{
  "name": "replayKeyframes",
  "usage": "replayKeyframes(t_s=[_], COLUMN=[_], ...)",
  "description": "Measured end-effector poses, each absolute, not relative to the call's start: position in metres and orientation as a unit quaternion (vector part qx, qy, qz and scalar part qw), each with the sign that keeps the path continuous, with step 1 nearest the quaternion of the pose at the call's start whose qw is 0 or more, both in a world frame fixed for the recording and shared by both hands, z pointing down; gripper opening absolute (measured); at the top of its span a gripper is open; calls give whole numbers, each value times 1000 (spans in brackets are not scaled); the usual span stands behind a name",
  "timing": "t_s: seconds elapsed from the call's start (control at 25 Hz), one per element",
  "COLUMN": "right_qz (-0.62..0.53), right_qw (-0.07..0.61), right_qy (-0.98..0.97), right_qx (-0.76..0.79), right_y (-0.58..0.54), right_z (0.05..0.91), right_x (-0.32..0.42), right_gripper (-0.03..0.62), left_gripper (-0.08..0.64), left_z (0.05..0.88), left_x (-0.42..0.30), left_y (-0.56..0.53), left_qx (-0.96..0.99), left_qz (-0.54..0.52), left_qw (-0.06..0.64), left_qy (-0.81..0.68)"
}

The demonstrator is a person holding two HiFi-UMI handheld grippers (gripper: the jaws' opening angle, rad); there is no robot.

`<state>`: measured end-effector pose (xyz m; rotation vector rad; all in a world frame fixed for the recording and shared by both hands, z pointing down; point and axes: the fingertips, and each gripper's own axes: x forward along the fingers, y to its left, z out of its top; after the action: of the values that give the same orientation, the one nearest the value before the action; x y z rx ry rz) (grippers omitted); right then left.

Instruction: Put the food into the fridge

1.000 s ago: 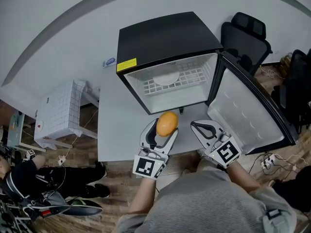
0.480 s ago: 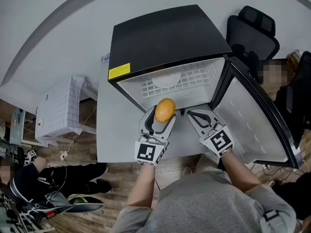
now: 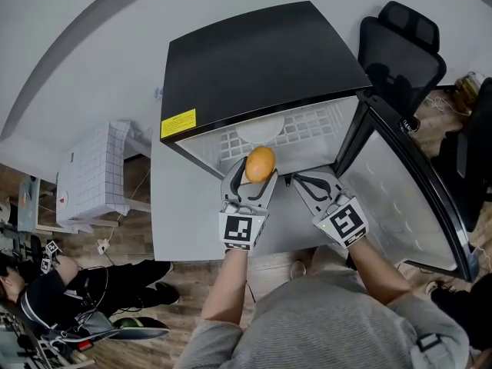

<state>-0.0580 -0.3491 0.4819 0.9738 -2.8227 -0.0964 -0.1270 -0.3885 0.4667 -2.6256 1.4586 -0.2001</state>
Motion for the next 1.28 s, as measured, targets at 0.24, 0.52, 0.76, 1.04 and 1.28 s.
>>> replayKeyframes(t_s=[0.24, 0.52, 0.76, 1.04, 1.28], right_qz=[-19, -12, -4, -4, -9], right_qw=[74, 80, 58, 60, 70], right_qy=[-940, -939, -939, -941, -942], right_qx=[334, 335, 338, 334, 328], right_y=[-359, -376, -382, -379, -375], right_z=[499, 509, 509, 510, 505], right_x=[-53, -53, -54, -51, -52], right_gripper=[13, 14, 14, 14, 14], left_gripper=[295, 295, 295, 295, 295], left_z=[470, 480, 508, 526, 531], left_x=[-120, -122, -126, -122, -123], left_y=[-423, -461, -500, -521, -533], left_qx=[-861, -820, -788, -766, -768], left_qz=[-109, -207, -296, -347, -345], left_qw=[104, 197, 227, 243, 221], left_qy=[486, 495, 489, 483, 492])
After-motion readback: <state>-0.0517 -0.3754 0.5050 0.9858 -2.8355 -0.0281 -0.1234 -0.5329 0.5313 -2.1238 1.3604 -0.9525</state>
